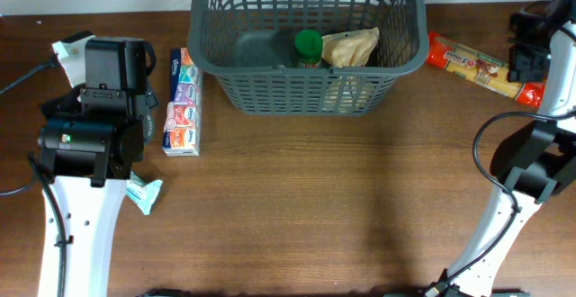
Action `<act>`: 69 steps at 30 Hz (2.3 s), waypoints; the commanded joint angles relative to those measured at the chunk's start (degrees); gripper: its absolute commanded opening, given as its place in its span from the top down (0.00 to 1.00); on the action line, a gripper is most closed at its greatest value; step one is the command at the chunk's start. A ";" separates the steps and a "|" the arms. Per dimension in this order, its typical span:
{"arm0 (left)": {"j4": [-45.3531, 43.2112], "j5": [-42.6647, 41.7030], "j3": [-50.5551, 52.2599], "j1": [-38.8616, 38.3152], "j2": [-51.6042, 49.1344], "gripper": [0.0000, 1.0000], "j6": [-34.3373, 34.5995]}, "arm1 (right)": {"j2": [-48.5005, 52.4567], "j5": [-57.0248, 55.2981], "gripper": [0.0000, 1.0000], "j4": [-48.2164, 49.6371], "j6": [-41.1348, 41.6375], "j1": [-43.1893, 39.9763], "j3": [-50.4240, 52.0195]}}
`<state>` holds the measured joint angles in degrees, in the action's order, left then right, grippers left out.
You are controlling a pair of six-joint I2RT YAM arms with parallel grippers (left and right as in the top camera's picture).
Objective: Pack container
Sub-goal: 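Lower the right gripper onto the spaghetti packet and grasp it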
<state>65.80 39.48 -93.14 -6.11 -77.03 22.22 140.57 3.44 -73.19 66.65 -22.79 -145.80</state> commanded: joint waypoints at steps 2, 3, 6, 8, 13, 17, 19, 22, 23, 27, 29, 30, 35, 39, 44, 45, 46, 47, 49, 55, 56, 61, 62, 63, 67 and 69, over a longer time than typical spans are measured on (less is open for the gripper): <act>0.04 0.79 -0.72 0.26 0.55 0.01 -0.02 | 0.33 -10.58 0.01 -1.86 -13.66 2.99 0.04; 0.04 0.79 -0.72 0.26 0.55 0.01 -0.02 | 0.33 -11.67 0.01 -1.92 -13.49 3.32 0.04; 0.04 0.81 -0.72 0.26 0.55 0.01 -0.02 | 0.33 -12.31 0.01 -2.03 -8.94 3.43 0.04; 0.04 0.79 -0.72 0.26 0.55 0.01 -0.02 | 0.35 -12.28 0.01 -2.03 -5.16 3.26 0.04; 0.04 0.79 -0.72 0.26 0.55 0.01 -0.02 | 0.76 -12.26 0.01 0.79 -2.19 3.17 0.04; 0.04 0.79 -0.72 0.26 0.55 0.01 -0.02 | 2.78 -10.60 0.01 0.96 1.95 2.75 0.04; 0.04 0.79 -0.72 0.26 0.55 0.01 -0.02 | 4.26 -8.31 0.01 0.90 3.85 2.36 0.04; 0.04 0.79 -0.72 0.26 0.55 0.01 -0.02 | 6.23 -6.21 0.01 0.28 5.90 1.75 0.04; 0.04 0.79 -0.72 0.26 0.55 0.01 -0.02 | 6.84 -6.25 0.01 -0.09 6.51 1.68 0.04; 0.04 0.79 -0.72 0.26 0.55 0.01 -0.02 | 8.07 -6.86 0.01 -1.86 9.11 1.64 0.07; 0.04 0.79 -0.72 0.26 0.55 0.01 -0.02 | 8.44 -6.64 0.01 -3.21 12.39 1.40 0.11; 0.04 0.79 -0.72 0.26 0.55 0.01 -0.02 | 8.66 -6.32 0.01 -3.23 13.00 1.27 0.11; 0.04 0.81 -0.72 0.26 0.55 0.01 -0.02 | 8.85 -5.79 0.01 -2.93 13.44 0.63 0.11; 0.04 0.79 -0.72 0.26 0.55 0.01 -0.02 | 8.85 -5.81 0.01 -3.50 15.58 0.26 0.13; 0.04 0.79 -0.72 0.26 0.55 0.01 -0.02 | 8.85 -5.75 0.01 -2.10 16.87 -0.11 0.13; 0.04 0.79 -0.72 0.26 0.55 0.01 -0.02 | 8.87 -5.77 0.01 -1.68 16.85 -0.17 0.13; 0.04 0.79 -0.72 0.26 0.55 0.01 -0.02 | 8.96 -5.77 0.01 -1.22 16.85 -0.24 0.13; 0.04 0.79 -0.72 0.26 0.55 0.01 -0.02 | 8.98 -5.75 0.02 -0.50 16.85 -0.44 0.13; 0.04 0.79 -0.72 0.26 0.55 0.01 -0.02 | 9.11 -5.73 0.01 0.13 16.85 -0.50 0.13; 0.04 0.79 -0.72 0.26 0.55 0.01 -0.02 | 10.62 -5.09 0.01 2.12 16.85 -0.59 0.13; 0.04 0.79 -0.72 0.26 0.55 0.01 -0.02 | 10.88 -4.96 0.01 2.19 16.87 -0.59 0.13; 0.04 0.79 -0.72 0.26 0.55 0.01 -0.02 | 12.24 -4.94 0.01 2.08 17.99 -0.61 0.13; 0.04 0.79 -0.72 0.26 0.55 0.01 -0.02 | 12.44 -4.98 0.01 2.08 18.12 -0.61 0.13; 0.04 0.81 -0.72 0.26 0.55 0.01 -0.02 | 12.55 -4.98 0.01 2.03 18.38 -0.66 0.13; 0.04 0.79 -0.72 0.26 0.55 0.01 -0.02 | 12.61 -6.10 0.01 0.09 21.29 -0.85 0.13; 0.04 0.79 -0.72 0.26 0.55 0.01 -0.02 | 12.61 -6.08 0.01 -0.09 21.29 -1.16 0.13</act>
<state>65.80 39.48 -93.14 -6.11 -77.03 22.22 152.22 -1.87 -72.86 85.95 -23.03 -145.64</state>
